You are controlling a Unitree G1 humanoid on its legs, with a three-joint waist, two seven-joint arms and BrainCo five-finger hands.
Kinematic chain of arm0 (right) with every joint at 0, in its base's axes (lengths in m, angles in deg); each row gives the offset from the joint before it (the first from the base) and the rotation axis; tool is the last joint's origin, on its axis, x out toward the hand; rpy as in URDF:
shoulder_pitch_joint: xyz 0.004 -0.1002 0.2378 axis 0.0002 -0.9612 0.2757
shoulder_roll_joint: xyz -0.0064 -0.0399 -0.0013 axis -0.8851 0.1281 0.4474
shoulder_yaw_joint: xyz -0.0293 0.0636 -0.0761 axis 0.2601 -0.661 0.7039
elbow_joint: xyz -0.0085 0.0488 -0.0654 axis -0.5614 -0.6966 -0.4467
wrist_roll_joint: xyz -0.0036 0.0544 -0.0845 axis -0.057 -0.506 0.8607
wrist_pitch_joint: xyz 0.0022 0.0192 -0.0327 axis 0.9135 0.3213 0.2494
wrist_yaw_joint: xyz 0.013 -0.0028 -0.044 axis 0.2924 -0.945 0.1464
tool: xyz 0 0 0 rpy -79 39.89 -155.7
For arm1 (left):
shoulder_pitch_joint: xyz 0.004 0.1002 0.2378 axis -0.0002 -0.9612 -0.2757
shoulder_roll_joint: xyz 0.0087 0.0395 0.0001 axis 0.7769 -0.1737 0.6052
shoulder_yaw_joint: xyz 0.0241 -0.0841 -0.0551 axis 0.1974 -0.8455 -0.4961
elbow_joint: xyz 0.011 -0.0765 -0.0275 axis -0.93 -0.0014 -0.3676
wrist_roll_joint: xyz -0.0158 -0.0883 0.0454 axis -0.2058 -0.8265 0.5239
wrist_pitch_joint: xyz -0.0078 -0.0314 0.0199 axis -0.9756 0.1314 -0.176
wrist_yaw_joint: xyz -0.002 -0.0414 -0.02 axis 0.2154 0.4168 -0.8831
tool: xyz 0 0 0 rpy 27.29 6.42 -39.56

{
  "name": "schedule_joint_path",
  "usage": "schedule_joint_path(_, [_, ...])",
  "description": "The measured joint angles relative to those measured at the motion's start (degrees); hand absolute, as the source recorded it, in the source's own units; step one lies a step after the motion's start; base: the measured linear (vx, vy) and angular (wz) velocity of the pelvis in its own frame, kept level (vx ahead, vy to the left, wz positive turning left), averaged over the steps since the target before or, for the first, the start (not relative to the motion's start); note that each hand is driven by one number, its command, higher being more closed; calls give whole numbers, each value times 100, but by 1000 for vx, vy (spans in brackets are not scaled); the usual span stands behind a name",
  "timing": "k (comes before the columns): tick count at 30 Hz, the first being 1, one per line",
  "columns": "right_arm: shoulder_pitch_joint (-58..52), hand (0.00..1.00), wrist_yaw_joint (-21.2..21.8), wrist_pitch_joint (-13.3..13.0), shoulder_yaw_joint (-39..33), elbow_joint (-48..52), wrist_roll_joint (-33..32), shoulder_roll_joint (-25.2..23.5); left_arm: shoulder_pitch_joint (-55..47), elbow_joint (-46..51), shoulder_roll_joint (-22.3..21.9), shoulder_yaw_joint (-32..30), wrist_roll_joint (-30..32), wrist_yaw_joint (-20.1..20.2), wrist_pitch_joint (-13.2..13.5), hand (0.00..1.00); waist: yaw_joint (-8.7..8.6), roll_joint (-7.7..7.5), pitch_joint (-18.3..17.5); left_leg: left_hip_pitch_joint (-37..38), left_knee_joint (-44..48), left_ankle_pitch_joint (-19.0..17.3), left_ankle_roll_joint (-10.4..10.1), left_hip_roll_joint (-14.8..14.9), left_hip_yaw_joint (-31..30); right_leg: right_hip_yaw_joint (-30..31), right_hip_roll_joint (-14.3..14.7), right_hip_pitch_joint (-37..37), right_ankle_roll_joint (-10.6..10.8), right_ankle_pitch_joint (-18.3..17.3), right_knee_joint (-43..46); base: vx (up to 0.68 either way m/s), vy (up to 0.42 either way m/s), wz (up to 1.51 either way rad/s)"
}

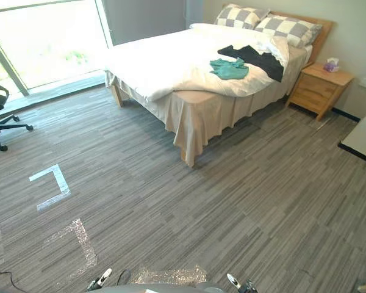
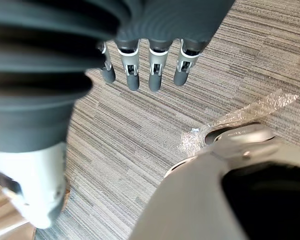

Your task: Tidy the bed and pick cloth on bed and put in laundry

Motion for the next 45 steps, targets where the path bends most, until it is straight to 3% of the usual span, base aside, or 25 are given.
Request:
schedule_joint_path(5, [-24, 0, 33, -47, -315, 0, 3, -79, -27, -6, -43, -60, 349, 232, 7, 0, 2, 28, 15, 294, -159, -33, -79, 4, 182, 4, 29, 354, 76, 176, -419, 123, 40, -10])
schedule_joint_path(14, [7, 0, 31, -76, -353, 4, -4, -80, 125, 12, 4, -46, 884, 476, -206, 0, 108, 50, 121, 410, -204, -101, -205, 1, 335, 3, 37, 511, 286, 307, -700, 44, 12, -8])
schedule_joint_path(23, [147, 0, -51, -121, -353, 22, -86, -109, 180, 62, 107, 114, 1008, 881, -469, 0, 120, 40, 189, 488, -327, -112, -262, 10, 619, 104, 66, 429, 284, 313, -739, -27, -27, -16])
schedule_joint_path(26, [145, 0, -159, -146, -356, 191, -222, -189, 181, 242, 105, 130, 1128, 986, -490, 0, 107, 41, 333, 475, -309, -184, -328, 54, 781, 203, 102, 330, 190, 284, -675, -55, -48, -27])
schedule_joint_path(27, [130, 0, -187, -167, -347, 278, -370, -215, 183, 295, 113, 180, 1179, 1034, -484, 0, 111, 53, 389, 408, -225, -295, -291, 107, 870, 241, 134, 119, 58, 103, -338, -71, -64, -38])
schedule_joint_path(28, [135, 0, -230, -168, -330, 402, -499, -261, 187, 448, 128, 198, 1181, 1094, -492, 0, 121, 46, 489, 342, -47, -390, -285, 136, 994, 294, 98, -255, 61, -275, 371, -68, -65, -41])
schedule_joint_path(30, [126, 0, -279, -163, -291, 528, -729, -333, 196, 635, 249, 272, 1166, 1093, -489, 0, 116, -124, 614, 151, 281, -604, -113, 99, 1159, 65, -129, -917, 119, -846, 1579, -64, -78, -40])
schedule_joint_path(32, [144, 0, -298, -119, -194, 625, -832, -323, 233, 680, 351, 325, 1160, 1087, -502, 0, 132, -240, 753, 75, 663, -830, -97, 171, 1418, -373, -402, -1560, 144, -953, 2847, 27, -112, -64])
schedule_joint_path(33, [165, 0, -311, -83, -181, 696, -860, -327, 237, 682, 400, 380, 1158, 1090, -504, 0, 118, -188, 913, 76, 928, -972, -129, 289, 1572, -719, -633, -1926, 127, -969, 3715, 103, -106, -71])
schedule_joint_path(35, [161, 0, -305, 8, -241, 688, -864, -325, 341, 684, 422, 415, 1156, 1087, -515, 0, 46, -171, 994, 113, 1289, -1214, -294, 571, 1719, -1187, -971, -2321, 152, -1112, 4413, 177, -125, -53])
schedule_joint_path(38, [177, 0, -259, 56, -353, 733, -927, -402, 530, 685, 454, 528, 1153, 1090, -558, 0, -87, -103, 1174, 331, 1405, -1422, -600, 1037, 1730, -1310, -1020, -2479, 293, -1160, 3859, 322, -304, -23])
schedule_joint_path(39, [153, 0, -255, 54, -374, 782, -1022, -433, 655, 674, 475, 572, 1153, 1084, -640, 0, -124, -107, 1214, 494, 1347, -1523, -787, 1233, 1737, -1233, -1085, -2618, 380, -908, 3212, 411, -443, -10])
schedule_joint_path(40, [156, 0, -246, 55, -397, 764, -1028, -437, 684, 631, 476, 580, 1154, 1058, -644, 0, -136, -101, 1295, 683, 1279, -1573, -876, 1337, 1747, -1361, -1119, -2571, 117, -572, 3114, 380, -376, -9])
schedule_joint_path(41, [181, 0, -245, 49, -399, 748, -1022, -456, 720, 618, 490, 598, 1153, 1049, -647, 0, -138, -121, 1298, 717, 1249, -1595, -896, 1333, 1741, -1421, -1066, -2458, 19, -645, 3106, 313, -233, -8])
schedule_joint_path(42, [279, 0, -245, -16, -438, 646, -1008, -409, 781, 638, 483, 698, 1152, 1060, -647, 0, -143, -11, 1411, 942, 1023, -1552, -874, 1288, 1687, -1524, -959, -2301, 98, -804, 3187, 361, -236, 5])
schedule_joint_path(43, [273, 0, -217, -153, -535, 575, -981, -417, 783, 651, 360, 807, 1155, 1056, -610, 0, -252, 62, 1506, 1335, 696, -1027, -801, 1221, 1767, -1414, -1085, -2495, 336, -799, 4205, 329, -210, 11])
schedule_joint_path(44, [277, 0, -200, -164, -580, 582, -985, -383, 780, 650, 343, 801, 1157, 1055, -605, 0, -260, 99, 1544, 1433, 630, -980, -886, 1259, 1810, -1374, -1116, -2619, 294, -926, 4430, 297, -248, 21])
schedule_joint_path(45, [132, 0, -178, -166, -550, 578, -835, -409, 698, 598, 339, 716, 1151, 1053, -598, 0, -268, -24, 1386, 1626, 640, -909, -1024, 1272, 1803, -1200, -1257, -2693, 154, -1082, 3874, 291, -334, 6])
